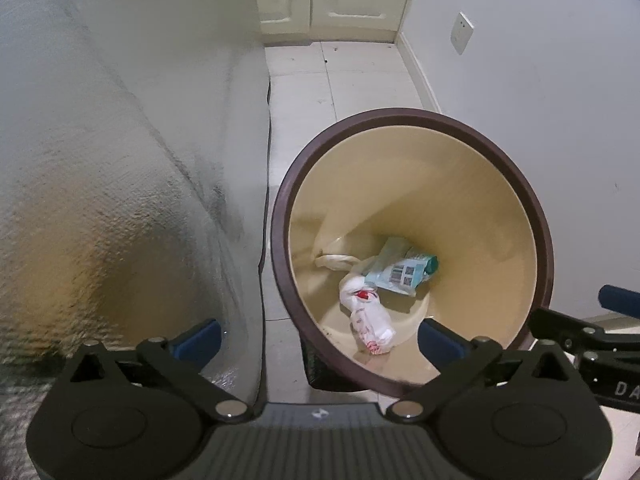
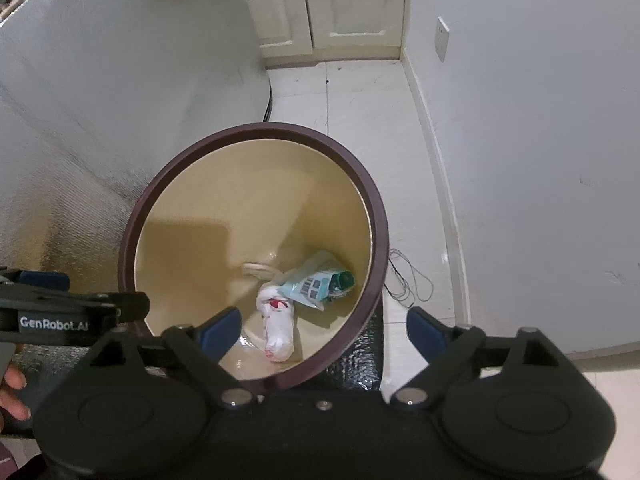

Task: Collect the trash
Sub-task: 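Withdraw both tools from the wastebasket back toward the table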

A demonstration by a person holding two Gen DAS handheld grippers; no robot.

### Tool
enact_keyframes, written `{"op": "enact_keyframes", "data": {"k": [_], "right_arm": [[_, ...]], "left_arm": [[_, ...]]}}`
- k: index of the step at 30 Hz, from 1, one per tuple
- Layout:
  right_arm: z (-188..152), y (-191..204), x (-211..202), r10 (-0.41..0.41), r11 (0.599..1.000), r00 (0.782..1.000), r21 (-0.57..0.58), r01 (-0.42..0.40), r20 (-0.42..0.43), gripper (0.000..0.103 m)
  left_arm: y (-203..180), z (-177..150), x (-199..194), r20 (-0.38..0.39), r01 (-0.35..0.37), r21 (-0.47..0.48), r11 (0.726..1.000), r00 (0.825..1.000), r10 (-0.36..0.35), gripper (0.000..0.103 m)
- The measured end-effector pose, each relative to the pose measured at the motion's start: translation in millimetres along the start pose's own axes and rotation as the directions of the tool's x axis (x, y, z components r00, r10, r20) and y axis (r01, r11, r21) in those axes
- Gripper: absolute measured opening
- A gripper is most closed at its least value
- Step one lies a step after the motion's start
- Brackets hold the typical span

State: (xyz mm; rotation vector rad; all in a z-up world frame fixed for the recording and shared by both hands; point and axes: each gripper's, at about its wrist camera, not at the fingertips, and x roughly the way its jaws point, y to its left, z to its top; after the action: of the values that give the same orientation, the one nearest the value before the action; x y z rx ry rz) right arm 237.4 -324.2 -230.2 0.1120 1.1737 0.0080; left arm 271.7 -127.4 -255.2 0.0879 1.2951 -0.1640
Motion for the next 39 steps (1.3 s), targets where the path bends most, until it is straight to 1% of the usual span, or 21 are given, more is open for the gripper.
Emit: {"op": "enact_keyframes", "data": {"k": [2,6,9,13,18,21,25,28,31,34,39], "right_arm": [[-5,0,-5,0.002,1.0,1.0,-0.001,-0.002,0.015,0.097],[-15,-5,-14,-0.009,1.0,0.999,0.014,0.008,0.039,0.103],[-21,-7,-25,-0.021,1.0,0.998,0.018,0.019,0.064,0.103],[-29,-10,-41,-0.035,0.999,0.994,0.031,0.032,0.106,0.103],[-42,-10,-65,-0.048,0.998,0.985,0.043,0.041,0.163,0.103],[-49,-9,-82,-0.053,0.998,0.978,0.051,0.044,0.2,0.103],[-58,-8,-108,-0.066,0.997,0.963,0.053,0.054,0.261,0.103],[-65,-8,-129,-0.069,0.997,0.949,0.057,0.054,0.307,0.103],[-72,-7,-152,-0.074,0.997,0.93,0.055,0.058,0.359,0.103],[-76,-5,-171,-0.079,0.997,0.911,0.047,0.066,0.404,0.103],[-84,2,-200,-0.077,0.997,0.874,0.034,0.069,0.479,0.103]], "left_arm": [[0,-4,-6,0.014,-0.009,0.006,1.0,1.0,0.009,0.103],[2,-14,-18,0.033,0.006,0.003,1.0,0.999,-0.006,0.103],[1,-22,-28,0.051,0.004,0.014,1.0,0.999,-0.005,0.103],[1,-32,-46,0.094,0.008,0.017,1.0,0.996,-0.01,0.103],[3,-45,-75,0.157,0.021,0.023,1.0,0.987,-0.025,0.103],[0,-55,-95,0.2,0.025,0.04,0.999,0.979,-0.033,0.103],[-4,-67,-124,0.257,0.047,0.073,0.996,0.964,-0.064,0.103],[-6,-75,-144,0.305,0.054,0.093,0.994,0.949,-0.08,0.103],[-6,-81,-163,0.352,0.065,0.103,0.992,0.931,-0.098,0.103],[-6,-87,-182,0.399,0.074,0.109,0.991,0.91,-0.112,0.103],[-4,-95,-212,0.485,0.082,0.108,0.991,0.866,-0.125,0.103]]}}
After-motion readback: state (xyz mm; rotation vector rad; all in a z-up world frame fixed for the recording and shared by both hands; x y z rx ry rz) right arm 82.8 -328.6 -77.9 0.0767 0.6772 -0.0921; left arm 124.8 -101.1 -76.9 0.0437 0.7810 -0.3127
